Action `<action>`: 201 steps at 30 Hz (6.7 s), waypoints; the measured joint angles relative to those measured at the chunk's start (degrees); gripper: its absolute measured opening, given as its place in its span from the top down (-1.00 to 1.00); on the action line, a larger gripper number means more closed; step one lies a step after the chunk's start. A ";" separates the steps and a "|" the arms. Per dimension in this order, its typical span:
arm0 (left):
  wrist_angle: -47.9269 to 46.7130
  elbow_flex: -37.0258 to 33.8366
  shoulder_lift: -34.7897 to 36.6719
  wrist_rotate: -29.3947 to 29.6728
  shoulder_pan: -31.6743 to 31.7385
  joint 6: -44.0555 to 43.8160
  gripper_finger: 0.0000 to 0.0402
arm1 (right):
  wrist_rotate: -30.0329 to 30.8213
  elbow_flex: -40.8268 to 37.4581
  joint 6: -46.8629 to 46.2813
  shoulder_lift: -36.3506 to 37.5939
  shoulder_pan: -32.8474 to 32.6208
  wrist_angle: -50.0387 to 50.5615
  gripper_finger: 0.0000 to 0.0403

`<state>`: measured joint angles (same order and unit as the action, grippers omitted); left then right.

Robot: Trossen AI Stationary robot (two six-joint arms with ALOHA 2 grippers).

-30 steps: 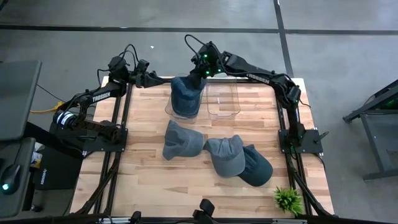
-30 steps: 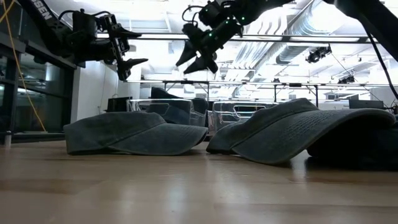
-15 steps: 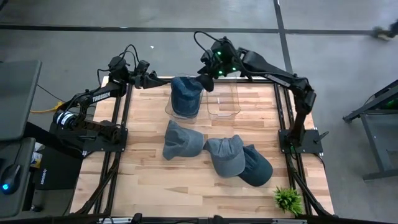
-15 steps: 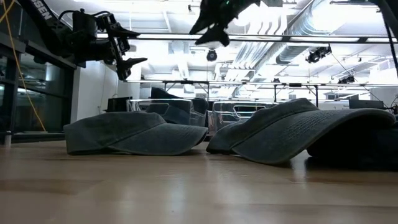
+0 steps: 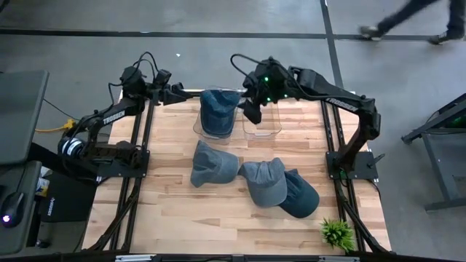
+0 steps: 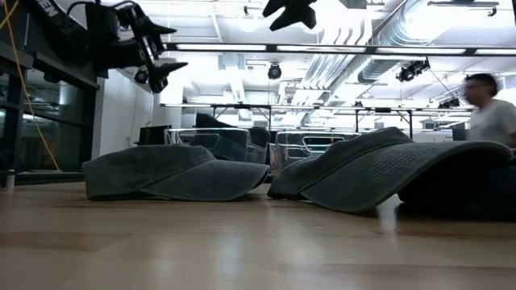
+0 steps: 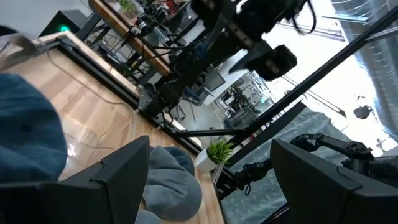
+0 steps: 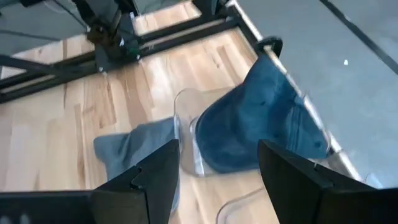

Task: Pick & Place hat
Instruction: Put the blue cap into the left transparent bin

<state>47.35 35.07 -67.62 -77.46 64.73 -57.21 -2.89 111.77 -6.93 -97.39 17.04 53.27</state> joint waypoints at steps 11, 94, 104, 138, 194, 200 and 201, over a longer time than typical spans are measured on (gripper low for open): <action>-3.01 0.00 9.41 0.33 0.00 -1.65 -0.53 | 4.89 -0.09 -5.05 0.38 -7.70 7.56 -0.04; -51.30 -0.02 31.19 62.53 -54.31 20.32 -0.53 | 2.02 -69.61 -54.17 21.48 -41.20 -12.13 -0.04; -51.30 -0.02 31.19 63.11 -54.29 19.40 -0.53 | 0.93 -69.59 -57.26 12.66 -41.12 -15.84 -0.03; -51.80 -0.02 31.19 64.16 -54.29 18.99 -0.53 | 1.20 -63.72 -64.10 14.30 -41.04 -3.10 0.99; -51.86 0.07 30.56 67.95 -54.27 18.20 -0.53 | 45.36 -33.83 -39.10 19.60 -31.24 -12.28 1.00; -50.97 0.05 28.33 69.12 -54.26 18.12 -0.53 | 44.52 -33.83 -31.40 17.05 -27.01 -23.41 1.00; -50.65 0.04 27.81 69.12 -54.27 18.29 -0.53 | 44.33 -33.83 -30.40 16.58 -26.35 -25.19 1.00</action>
<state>-3.29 35.11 -39.81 -8.34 10.46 -38.92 41.44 77.93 -37.33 -80.81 -9.31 28.08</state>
